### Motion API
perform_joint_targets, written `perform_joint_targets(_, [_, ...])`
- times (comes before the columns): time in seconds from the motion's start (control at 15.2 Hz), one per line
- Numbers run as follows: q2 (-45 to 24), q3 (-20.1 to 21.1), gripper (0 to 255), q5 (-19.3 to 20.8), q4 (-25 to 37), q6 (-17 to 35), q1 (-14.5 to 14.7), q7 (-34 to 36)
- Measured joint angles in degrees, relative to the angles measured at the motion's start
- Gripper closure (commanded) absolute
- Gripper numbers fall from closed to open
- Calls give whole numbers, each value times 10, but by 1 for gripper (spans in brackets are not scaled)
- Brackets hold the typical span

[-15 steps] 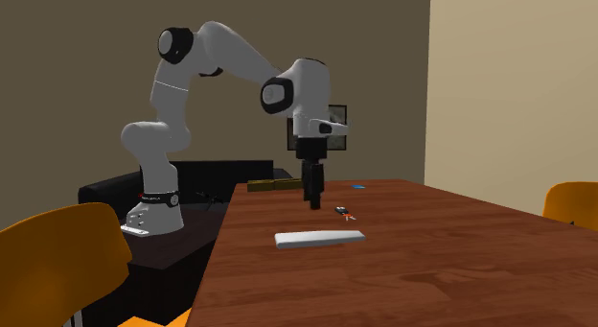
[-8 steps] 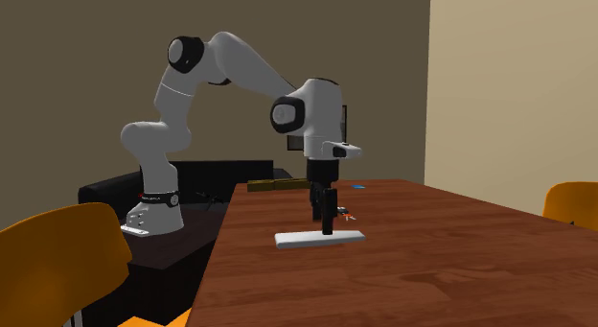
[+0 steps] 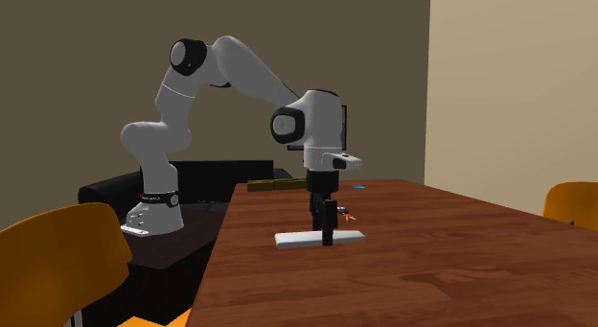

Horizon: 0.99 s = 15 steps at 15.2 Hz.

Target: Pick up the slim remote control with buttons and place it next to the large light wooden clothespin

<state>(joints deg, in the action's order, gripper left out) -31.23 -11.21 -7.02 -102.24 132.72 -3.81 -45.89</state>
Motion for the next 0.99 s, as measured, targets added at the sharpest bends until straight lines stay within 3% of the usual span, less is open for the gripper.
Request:
perform_joint_targets(0.13, [0, 0, 0, 0, 0, 0, 0, 0])
perform_joint_targets(0.2, [0, 0, 255, 0, 0, 0, 0, 0])
perform_joint_targets(0.99, [5, -1, 255, 1, 1, -6, 0, 0])
